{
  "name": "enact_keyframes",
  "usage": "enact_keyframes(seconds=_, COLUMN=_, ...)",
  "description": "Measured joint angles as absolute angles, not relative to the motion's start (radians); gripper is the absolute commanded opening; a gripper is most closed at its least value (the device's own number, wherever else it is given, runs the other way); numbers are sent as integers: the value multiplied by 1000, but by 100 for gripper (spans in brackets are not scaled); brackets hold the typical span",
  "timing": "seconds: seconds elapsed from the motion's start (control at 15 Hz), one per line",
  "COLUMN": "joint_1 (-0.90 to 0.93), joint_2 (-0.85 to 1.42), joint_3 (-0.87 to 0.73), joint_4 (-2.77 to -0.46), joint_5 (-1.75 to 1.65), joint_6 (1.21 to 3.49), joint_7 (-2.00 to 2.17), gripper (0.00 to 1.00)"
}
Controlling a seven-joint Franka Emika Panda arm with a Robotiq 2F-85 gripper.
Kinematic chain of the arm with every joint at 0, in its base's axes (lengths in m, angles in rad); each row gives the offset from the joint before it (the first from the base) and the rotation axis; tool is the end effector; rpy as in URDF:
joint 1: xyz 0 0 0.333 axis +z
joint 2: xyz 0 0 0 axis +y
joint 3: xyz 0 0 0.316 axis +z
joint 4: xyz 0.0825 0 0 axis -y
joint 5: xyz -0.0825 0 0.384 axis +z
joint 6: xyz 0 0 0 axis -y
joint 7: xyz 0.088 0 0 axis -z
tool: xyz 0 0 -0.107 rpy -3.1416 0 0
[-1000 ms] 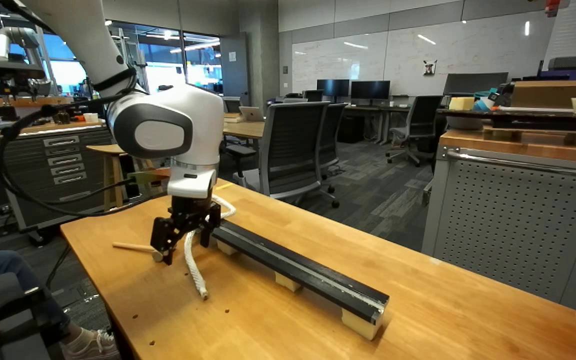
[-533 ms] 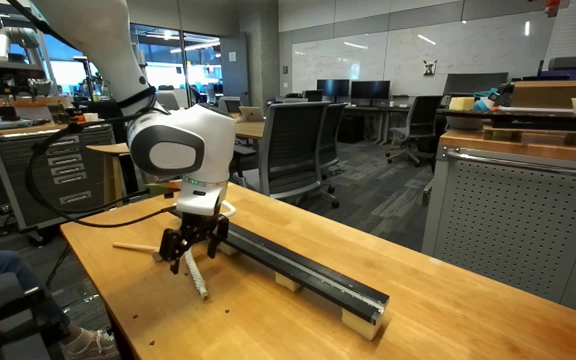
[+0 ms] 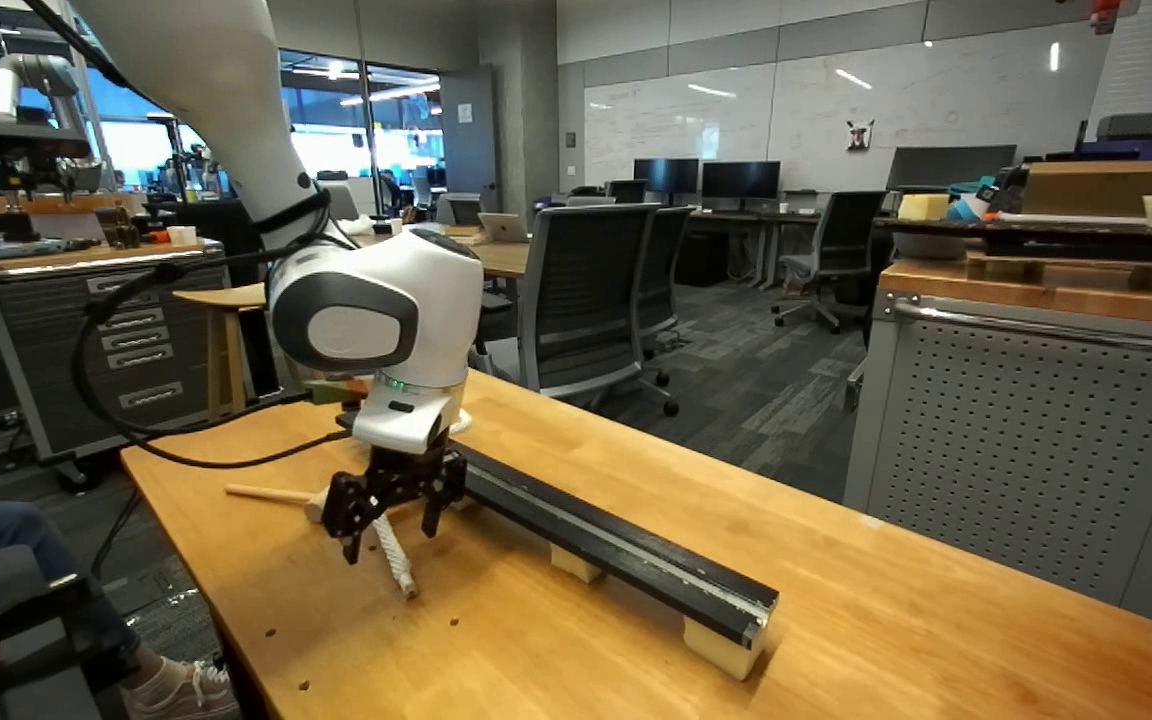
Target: Place the white rope across the black thing
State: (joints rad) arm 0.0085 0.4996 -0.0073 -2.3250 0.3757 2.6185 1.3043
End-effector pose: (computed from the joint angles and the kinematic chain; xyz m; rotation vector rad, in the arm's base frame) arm 0.4846 -0.0081 0.1085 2.1144 -2.2843 -0.3930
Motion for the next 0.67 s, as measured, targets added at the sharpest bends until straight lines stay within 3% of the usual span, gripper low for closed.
enact_keyframes(seconds=0.07, joint_1=8, joint_2=503, joint_3=-7, joint_4=-2325, joint_5=384, joint_6=2619, joint_7=1305, gripper=88)
enact_keyframes(seconds=0.13, joint_1=8, joint_2=505, joint_3=-7, joint_4=-2325, joint_5=389, joint_6=2619, joint_7=1306, gripper=72)
enact_keyframes(seconds=0.2, joint_1=8, joint_2=508, joint_3=-7, joint_4=-2325, joint_5=392, joint_6=2619, joint_7=1307, gripper=68)
enact_keyframes(seconds=0.67, joint_1=8, joint_2=520, joint_3=-9, joint_4=-2318, joint_5=401, joint_6=2619, joint_7=1325, gripper=13)
